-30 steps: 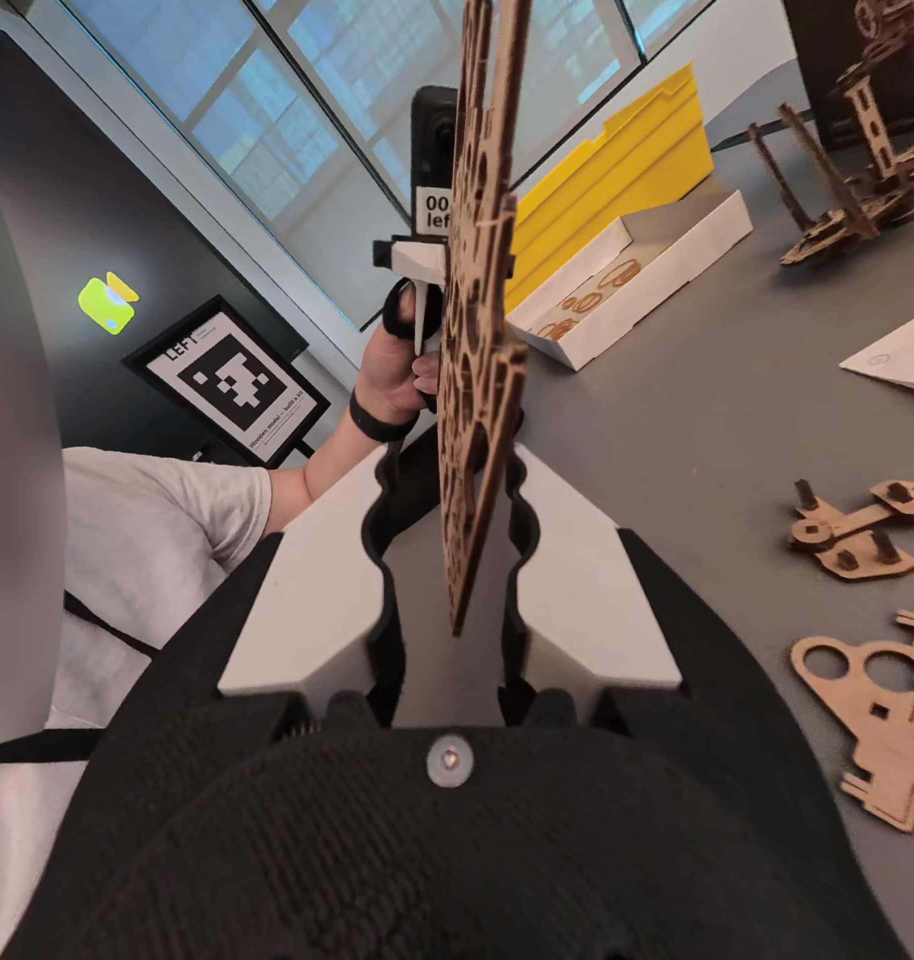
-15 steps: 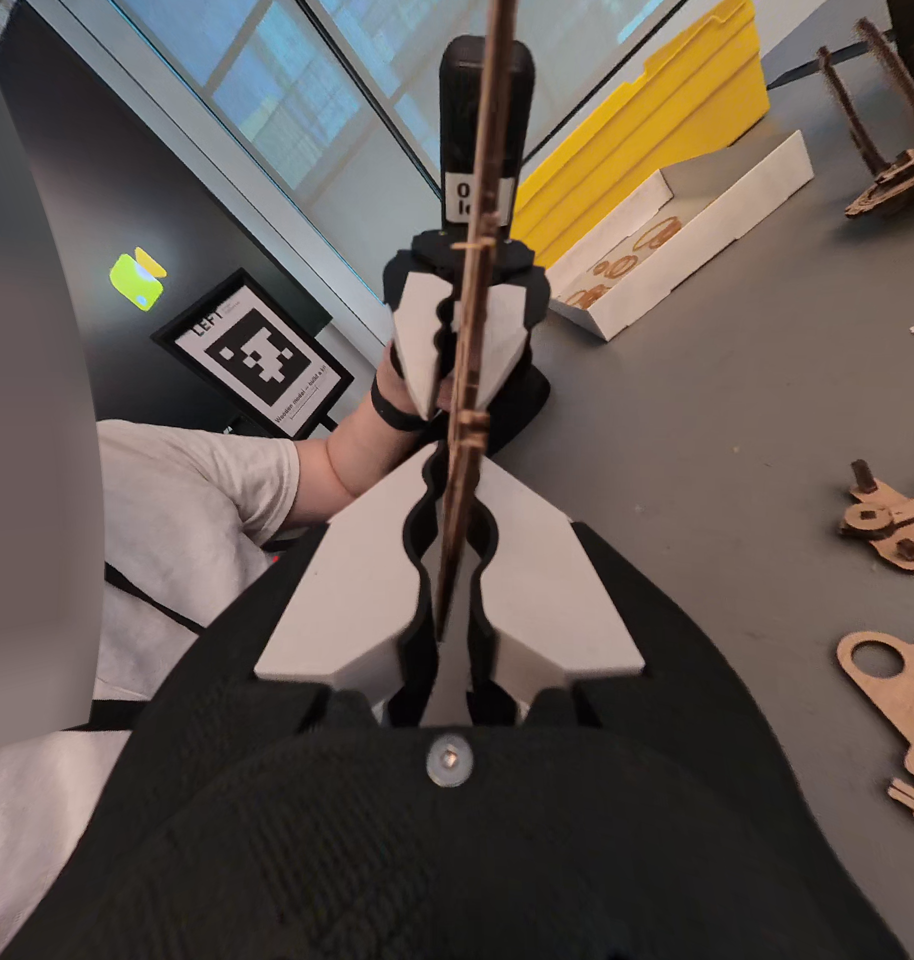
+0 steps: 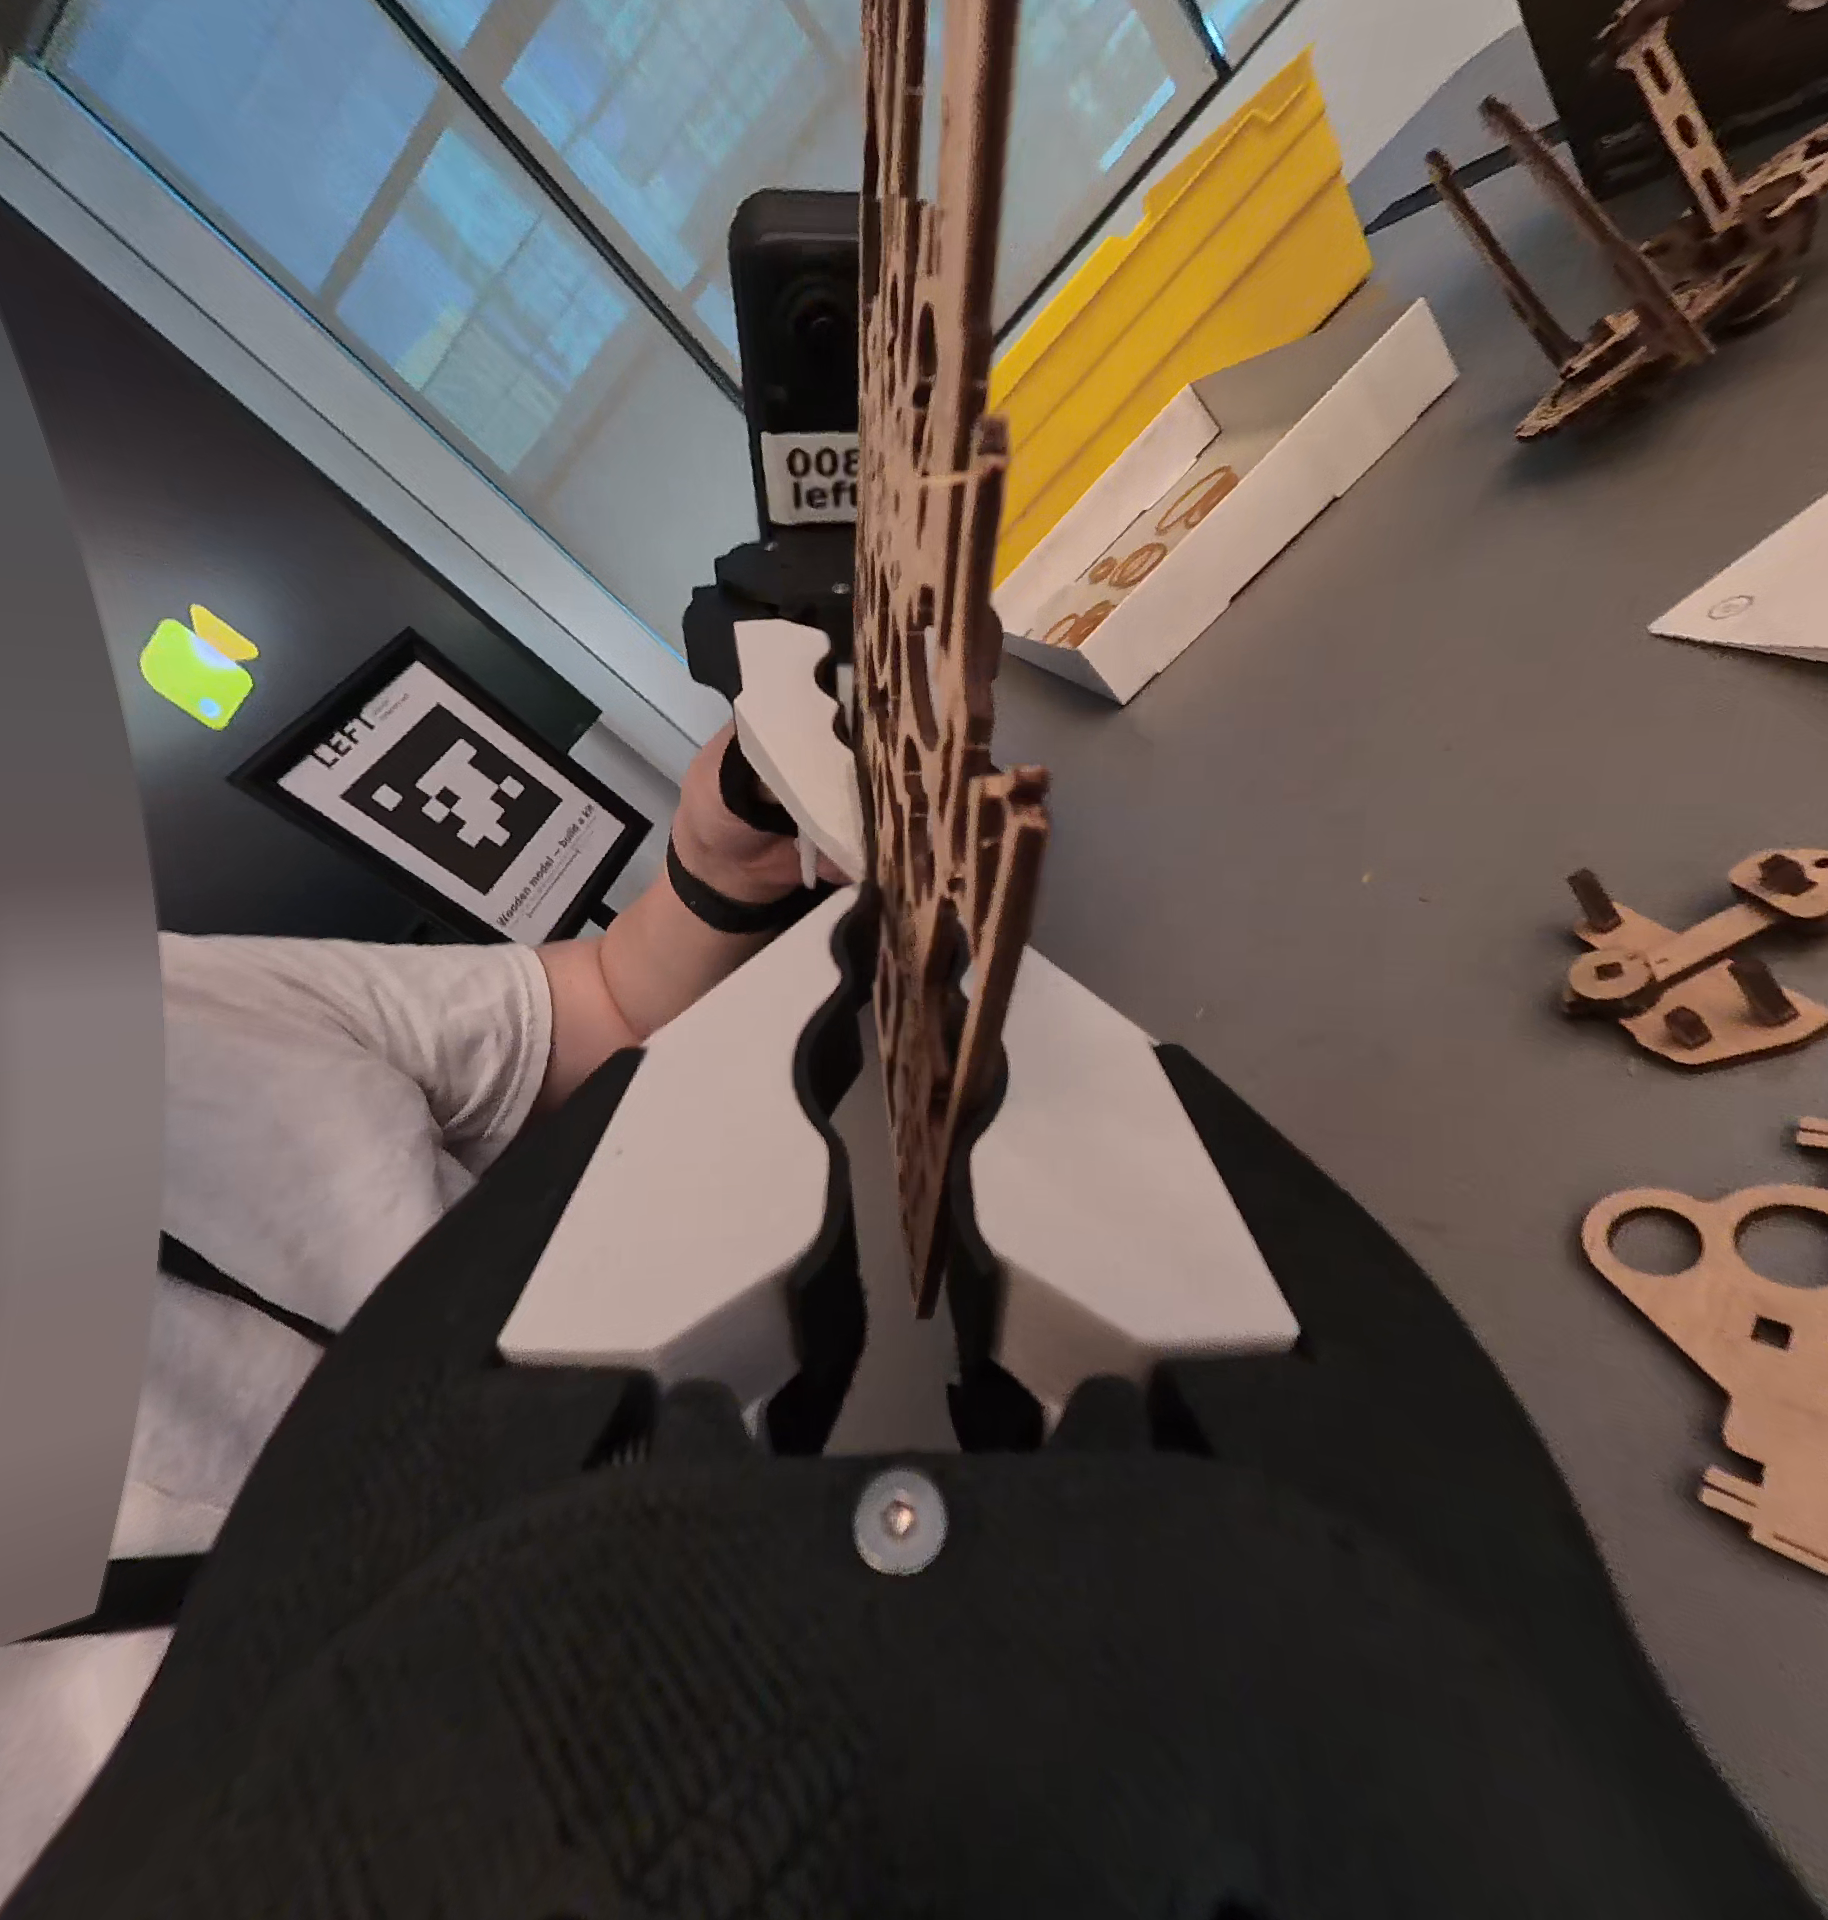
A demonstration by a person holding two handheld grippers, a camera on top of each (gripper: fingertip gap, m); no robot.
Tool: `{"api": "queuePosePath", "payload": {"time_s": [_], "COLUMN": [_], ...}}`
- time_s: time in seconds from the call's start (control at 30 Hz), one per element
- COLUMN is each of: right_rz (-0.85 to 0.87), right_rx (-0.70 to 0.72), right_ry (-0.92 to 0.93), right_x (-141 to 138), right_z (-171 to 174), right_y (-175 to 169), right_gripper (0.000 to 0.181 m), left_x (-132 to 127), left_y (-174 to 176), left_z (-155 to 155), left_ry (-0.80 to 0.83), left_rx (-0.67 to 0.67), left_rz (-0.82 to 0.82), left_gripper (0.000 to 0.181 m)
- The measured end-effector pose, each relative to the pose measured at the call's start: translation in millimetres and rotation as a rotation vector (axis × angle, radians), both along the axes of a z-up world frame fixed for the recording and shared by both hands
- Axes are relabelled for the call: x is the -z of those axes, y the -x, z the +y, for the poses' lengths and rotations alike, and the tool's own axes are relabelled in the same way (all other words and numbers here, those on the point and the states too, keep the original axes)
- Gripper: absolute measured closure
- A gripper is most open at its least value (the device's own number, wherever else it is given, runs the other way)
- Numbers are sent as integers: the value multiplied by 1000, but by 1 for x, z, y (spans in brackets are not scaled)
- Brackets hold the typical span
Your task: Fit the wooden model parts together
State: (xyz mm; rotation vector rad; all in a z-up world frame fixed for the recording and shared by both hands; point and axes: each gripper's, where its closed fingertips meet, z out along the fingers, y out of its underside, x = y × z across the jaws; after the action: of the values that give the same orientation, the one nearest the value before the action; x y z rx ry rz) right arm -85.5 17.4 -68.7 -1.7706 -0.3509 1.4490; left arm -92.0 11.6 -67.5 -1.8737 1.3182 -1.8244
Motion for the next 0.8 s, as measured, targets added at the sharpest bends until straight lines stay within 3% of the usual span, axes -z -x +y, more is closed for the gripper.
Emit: {"api": "queuePosePath", "payload": {"time_s": [0.17,0.23,0.47,0.63,0.8], "right_rz": [-22,-13,-45,-56,-62], "right_rx": [18,-9,-47,-118,-124], "right_ry": [13,11,28,49,59], "right_x": [4,2,7,12,15], "right_z": [-3,-11,-40,-38,-27], "right_y": [2,5,15,27,26], "right_gripper": [171,177,181,181,176], "left_x": [2,3,7,18,21], "left_y": [2,4,11,17,17], "left_z": [-5,-11,-34,-44,-35], "left_ry": [-19,-32,75,72,71], "left_rx": [-33,-29,4,69,24], "left_rz": [8,-7,-64,-14,0], "left_gripper": [180,180,176,180,180]}}
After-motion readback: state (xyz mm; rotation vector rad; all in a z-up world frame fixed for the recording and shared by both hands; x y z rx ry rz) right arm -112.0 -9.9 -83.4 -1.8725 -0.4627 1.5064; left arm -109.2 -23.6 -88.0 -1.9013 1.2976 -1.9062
